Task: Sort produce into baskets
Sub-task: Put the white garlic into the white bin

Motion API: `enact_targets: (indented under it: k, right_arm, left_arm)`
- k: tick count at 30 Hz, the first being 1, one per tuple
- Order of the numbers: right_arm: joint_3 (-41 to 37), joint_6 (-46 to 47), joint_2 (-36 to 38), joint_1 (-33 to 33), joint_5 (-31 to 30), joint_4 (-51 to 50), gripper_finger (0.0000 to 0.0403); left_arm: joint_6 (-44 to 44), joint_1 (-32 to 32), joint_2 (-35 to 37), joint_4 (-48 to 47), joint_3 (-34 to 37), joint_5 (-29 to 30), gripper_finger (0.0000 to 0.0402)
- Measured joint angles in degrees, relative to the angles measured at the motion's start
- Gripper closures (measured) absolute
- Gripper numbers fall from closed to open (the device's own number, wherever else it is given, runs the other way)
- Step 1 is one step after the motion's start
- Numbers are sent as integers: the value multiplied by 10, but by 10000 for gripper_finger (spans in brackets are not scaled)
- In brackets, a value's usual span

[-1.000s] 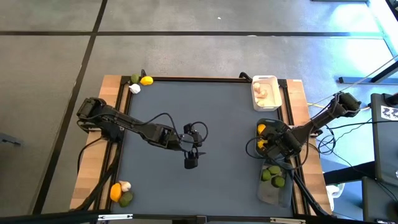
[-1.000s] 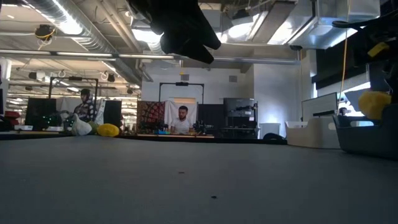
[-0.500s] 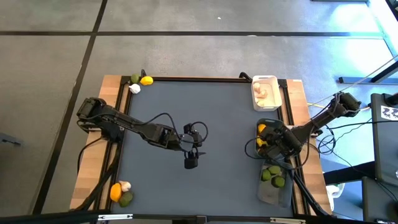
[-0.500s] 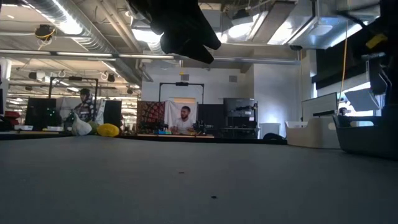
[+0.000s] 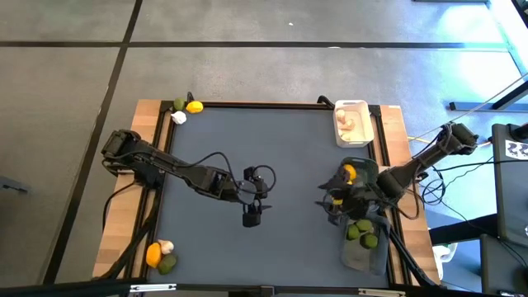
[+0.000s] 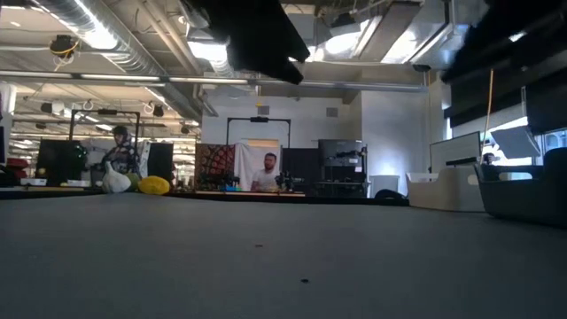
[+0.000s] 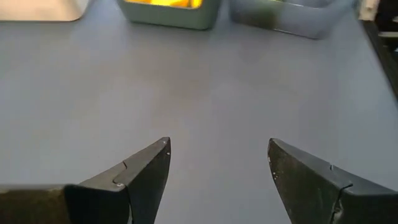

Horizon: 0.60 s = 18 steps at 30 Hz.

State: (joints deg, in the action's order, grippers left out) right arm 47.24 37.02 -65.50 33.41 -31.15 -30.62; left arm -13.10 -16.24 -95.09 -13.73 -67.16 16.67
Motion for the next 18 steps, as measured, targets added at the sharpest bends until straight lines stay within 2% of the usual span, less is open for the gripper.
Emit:
enact_targets:
  k: [4, 7, 11, 18]
  right_arm:
    - [0, -74, -25, 0, -6, 90, 146]
    - [0, -102, -47, -1, -10, 128, 146]
    - [-1, -108, -83, -1, -28, 156, 146]
    - [-1, -142, -135, -1, 7, 209, 146]
  left_arm:
    - [-6, -24, 1, -64, -33, -1, 137]
    - [-46, -45, 1, -138, -62, -1, 137]
    - [-122, -78, 1, -238, -94, -5, 137]
    - [-288, -123, 2, -385, -106, -76, 137]
